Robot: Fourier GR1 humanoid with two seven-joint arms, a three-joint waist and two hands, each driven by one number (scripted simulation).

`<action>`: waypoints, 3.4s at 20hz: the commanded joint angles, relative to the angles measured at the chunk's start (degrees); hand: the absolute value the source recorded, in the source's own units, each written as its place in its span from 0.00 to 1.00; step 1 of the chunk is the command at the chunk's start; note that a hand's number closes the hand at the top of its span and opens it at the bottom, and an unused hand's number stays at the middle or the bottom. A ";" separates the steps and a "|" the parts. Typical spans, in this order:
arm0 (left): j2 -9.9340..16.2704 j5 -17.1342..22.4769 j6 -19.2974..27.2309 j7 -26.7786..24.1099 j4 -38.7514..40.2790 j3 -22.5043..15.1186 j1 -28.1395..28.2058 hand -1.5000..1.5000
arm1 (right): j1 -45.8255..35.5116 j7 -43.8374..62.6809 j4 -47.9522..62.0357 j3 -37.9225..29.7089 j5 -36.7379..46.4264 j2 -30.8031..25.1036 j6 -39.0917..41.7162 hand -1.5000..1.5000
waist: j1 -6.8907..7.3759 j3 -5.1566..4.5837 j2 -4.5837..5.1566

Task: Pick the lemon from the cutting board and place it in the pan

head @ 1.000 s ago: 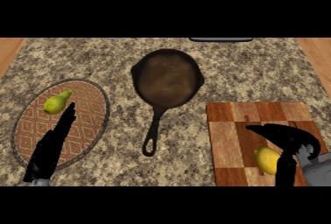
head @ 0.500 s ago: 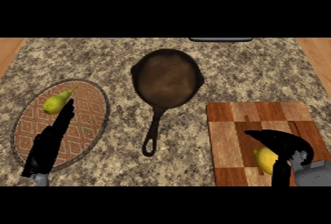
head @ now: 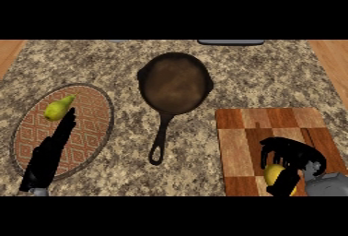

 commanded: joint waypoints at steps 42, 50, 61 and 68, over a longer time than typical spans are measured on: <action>-2.74 -3.08 -0.45 -0.24 2.03 -1.17 -3.29 0.50 | -55.04 -23.48 53.54 -12.48 24.45 25.98 -56.83 1.00 | 3.35 0.62 1.54; -2.01 -2.77 -1.91 -0.21 2.71 -1.19 -7.39 0.50 | -58.62 -28.21 70.69 -10.84 25.16 26.21 -59.88 1.00 | 5.33 0.61 2.37; -3.91 -3.82 -1.92 0.24 0.34 -4.33 -5.88 0.50 | -58.58 -32.31 75.55 -26.03 6.15 26.28 -55.59 0.00 | 8.65 0.82 3.07; -3.76 -3.22 -2.08 0.48 3.41 -3.01 -8.86 0.50 | -59.83 -41.98 72.71 -31.02 0.08 26.29 -68.16 0.00 | 7.53 0.76 3.22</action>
